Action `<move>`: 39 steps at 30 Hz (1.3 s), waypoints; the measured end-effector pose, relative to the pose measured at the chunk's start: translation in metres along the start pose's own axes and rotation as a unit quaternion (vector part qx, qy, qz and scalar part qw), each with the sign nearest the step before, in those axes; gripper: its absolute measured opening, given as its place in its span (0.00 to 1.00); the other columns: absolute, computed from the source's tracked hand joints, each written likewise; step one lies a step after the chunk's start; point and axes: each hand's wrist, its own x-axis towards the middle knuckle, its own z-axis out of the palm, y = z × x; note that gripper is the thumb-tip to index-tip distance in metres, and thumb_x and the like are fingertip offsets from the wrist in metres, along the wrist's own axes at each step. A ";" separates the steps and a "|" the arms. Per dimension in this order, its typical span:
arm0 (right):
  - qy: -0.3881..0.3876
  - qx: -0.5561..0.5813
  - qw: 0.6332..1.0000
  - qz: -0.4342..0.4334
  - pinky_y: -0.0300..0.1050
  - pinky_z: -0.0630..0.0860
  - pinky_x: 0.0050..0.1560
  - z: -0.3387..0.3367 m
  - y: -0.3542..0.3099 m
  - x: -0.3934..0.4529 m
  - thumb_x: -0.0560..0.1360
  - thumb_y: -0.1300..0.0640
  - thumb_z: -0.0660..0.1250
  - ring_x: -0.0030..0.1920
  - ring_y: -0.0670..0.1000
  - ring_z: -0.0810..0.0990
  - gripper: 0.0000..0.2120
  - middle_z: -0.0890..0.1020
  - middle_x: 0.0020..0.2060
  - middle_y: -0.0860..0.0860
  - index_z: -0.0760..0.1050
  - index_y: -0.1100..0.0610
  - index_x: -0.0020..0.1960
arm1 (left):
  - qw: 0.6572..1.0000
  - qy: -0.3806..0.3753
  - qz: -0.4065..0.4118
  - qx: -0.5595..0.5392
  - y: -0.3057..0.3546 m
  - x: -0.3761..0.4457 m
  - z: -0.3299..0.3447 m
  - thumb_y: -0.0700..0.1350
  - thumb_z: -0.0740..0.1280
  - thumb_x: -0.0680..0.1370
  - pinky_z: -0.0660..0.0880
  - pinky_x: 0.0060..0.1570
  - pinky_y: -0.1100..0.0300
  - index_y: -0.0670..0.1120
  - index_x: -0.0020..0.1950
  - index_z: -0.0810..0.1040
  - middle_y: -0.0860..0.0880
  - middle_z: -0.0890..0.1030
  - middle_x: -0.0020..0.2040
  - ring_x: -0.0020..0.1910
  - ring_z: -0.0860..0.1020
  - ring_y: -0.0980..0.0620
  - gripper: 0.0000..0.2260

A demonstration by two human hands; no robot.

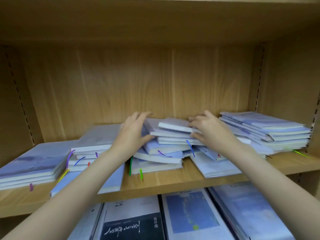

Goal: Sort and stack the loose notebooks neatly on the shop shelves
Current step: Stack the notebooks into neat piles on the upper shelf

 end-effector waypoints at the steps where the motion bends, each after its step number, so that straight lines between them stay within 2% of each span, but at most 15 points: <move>1: 0.021 0.010 1.000 -0.010 0.53 0.73 0.54 0.003 -0.002 -0.005 0.74 0.55 0.69 0.58 0.57 0.71 0.13 0.80 0.57 0.53 0.79 0.59 0.57 | 0.999 0.000 0.042 -0.007 0.002 0.006 -0.002 0.43 0.71 0.72 0.65 0.59 0.57 0.49 0.68 0.70 0.49 0.72 0.62 0.61 0.70 0.48 0.25; 4: 0.152 0.046 0.987 -0.036 0.49 0.77 0.40 0.007 0.000 -0.019 0.68 0.60 0.75 0.48 0.55 0.74 0.11 0.83 0.47 0.53 0.81 0.61 0.49 | 0.987 -0.066 0.147 0.004 0.003 0.027 -0.003 0.41 0.70 0.74 0.66 0.61 0.57 0.49 0.64 0.76 0.50 0.75 0.64 0.62 0.71 0.49 0.18; 7: 0.227 0.081 0.965 -0.099 0.46 0.77 0.38 0.012 -0.013 -0.036 0.71 0.60 0.71 0.44 0.53 0.77 0.05 0.82 0.43 0.51 0.79 0.60 0.46 | 0.987 -0.060 0.139 -0.049 0.005 0.039 0.001 0.40 0.68 0.76 0.68 0.53 0.69 0.45 0.59 0.79 0.50 0.81 0.56 0.55 0.78 0.52 0.12; 11: 0.132 0.017 0.985 -0.106 0.43 0.79 0.38 0.032 -0.023 -0.036 0.55 0.67 0.80 0.46 0.54 0.83 0.25 0.83 0.48 0.56 0.80 0.63 0.51 | 0.990 -0.033 0.107 -0.090 0.013 0.059 -0.003 0.40 0.66 0.77 0.65 0.48 0.74 0.45 0.59 0.79 0.54 0.80 0.53 0.50 0.75 0.61 0.11; 13: 0.132 -0.037 0.986 -0.090 0.43 0.76 0.45 0.034 -0.019 -0.023 0.51 0.68 0.81 0.44 0.56 0.83 0.30 0.83 0.45 0.58 0.79 0.65 0.52 | 0.990 -0.038 0.094 -0.100 0.014 0.068 -0.007 0.40 0.66 0.77 0.65 0.49 0.74 0.45 0.58 0.80 0.55 0.79 0.52 0.51 0.74 0.63 0.11; 15: 0.082 -0.078 0.990 -0.083 0.43 0.70 0.41 0.026 -0.019 -0.013 0.54 0.65 0.80 0.39 0.57 0.81 0.25 0.82 0.37 0.55 0.79 0.64 0.49 | 0.991 -0.037 0.084 -0.099 0.013 0.072 -0.009 0.40 0.66 0.77 0.63 0.45 0.76 0.46 0.58 0.80 0.55 0.79 0.48 0.45 0.71 0.66 0.10; 18: -0.030 -0.048 0.998 -0.005 0.45 0.66 0.39 0.023 -0.018 -0.008 0.76 0.59 0.64 0.50 0.57 0.77 0.05 0.78 0.45 0.54 0.68 0.58 0.46 | 0.992 -0.036 0.076 -0.095 0.012 0.071 -0.009 0.40 0.67 0.77 0.64 0.47 0.73 0.46 0.58 0.80 0.52 0.81 0.51 0.50 0.74 0.61 0.11; 22: -0.075 0.023 0.993 0.084 0.50 0.72 0.44 0.023 -0.014 -0.004 0.78 0.57 0.60 0.52 0.60 0.77 0.06 0.80 0.45 0.57 0.71 0.60 0.50 | 0.994 -0.037 0.069 -0.078 0.010 0.066 -0.012 0.40 0.67 0.77 0.69 0.56 0.61 0.45 0.60 0.79 0.48 0.81 0.57 0.57 0.77 0.51 0.12; 25: 0.025 -0.049 0.998 0.006 0.44 0.65 0.30 0.017 -0.020 -0.004 0.75 0.58 0.66 0.36 0.59 0.80 0.07 0.79 0.33 0.56 0.70 0.57 0.40 | 0.996 -0.037 0.071 -0.050 0.009 0.063 -0.014 0.41 0.66 0.77 0.68 0.56 0.62 0.46 0.61 0.79 0.47 0.81 0.57 0.58 0.77 0.49 0.13; 28: 0.129 -0.069 0.988 -0.055 0.36 0.56 0.23 -0.007 -0.037 -0.015 0.65 0.59 0.71 0.19 0.55 0.72 0.11 0.72 0.20 0.50 0.68 0.56 0.31 | 0.996 -0.051 0.066 -0.035 0.011 0.062 -0.016 0.40 0.65 0.77 0.66 0.52 0.67 0.46 0.62 0.78 0.47 0.81 0.57 0.57 0.77 0.49 0.13; 30: 0.092 -0.041 0.993 -0.067 0.42 0.67 0.25 -0.011 -0.042 -0.025 0.71 0.57 0.70 0.28 0.56 0.78 0.07 0.79 0.28 0.52 0.73 0.56 0.37 | 0.993 -0.100 0.048 -0.047 0.009 0.059 -0.021 0.39 0.66 0.77 0.65 0.50 0.72 0.46 0.63 0.77 0.48 0.80 0.58 0.58 0.77 0.51 0.15; 31: 0.040 -0.023 0.998 -0.052 0.46 0.73 0.34 -0.012 -0.043 -0.031 0.74 0.54 0.68 0.39 0.57 0.81 0.05 0.82 0.37 0.52 0.76 0.55 0.45 | 0.989 -0.133 0.046 -0.054 0.007 0.055 -0.024 0.39 0.67 0.76 0.65 0.48 0.75 0.47 0.63 0.77 0.49 0.80 0.58 0.57 0.77 0.53 0.15; 34: -0.077 0.102 0.992 0.010 0.45 0.70 0.57 -0.012 -0.037 -0.046 0.76 0.47 0.65 0.60 0.51 0.76 0.19 0.79 0.59 0.48 0.72 0.52 0.65 | 0.980 -0.191 0.056 -0.018 -0.001 0.031 -0.028 0.41 0.68 0.76 0.63 0.45 0.78 0.49 0.66 0.75 0.53 0.79 0.57 0.54 0.75 0.58 0.18; 36: -0.075 0.134 0.988 0.018 0.44 0.68 0.60 -0.012 -0.039 -0.048 0.77 0.48 0.64 0.62 0.51 0.74 0.21 0.78 0.62 0.48 0.70 0.53 0.68 | 0.988 -0.151 0.024 -0.036 -0.007 0.009 -0.027 0.40 0.68 0.76 0.65 0.44 0.76 0.49 0.66 0.74 0.56 0.76 0.55 0.53 0.73 0.58 0.19; 39: -0.057 0.048 0.997 0.008 0.48 0.70 0.55 -0.008 -0.042 -0.046 0.80 0.50 0.58 0.58 0.55 0.76 0.16 0.79 0.58 0.50 0.71 0.54 0.66 | 0.990 -0.060 -0.051 -0.118 -0.011 -0.024 -0.027 0.35 0.67 0.75 0.69 0.48 0.71 0.45 0.61 0.77 0.53 0.79 0.53 0.51 0.76 0.56 0.15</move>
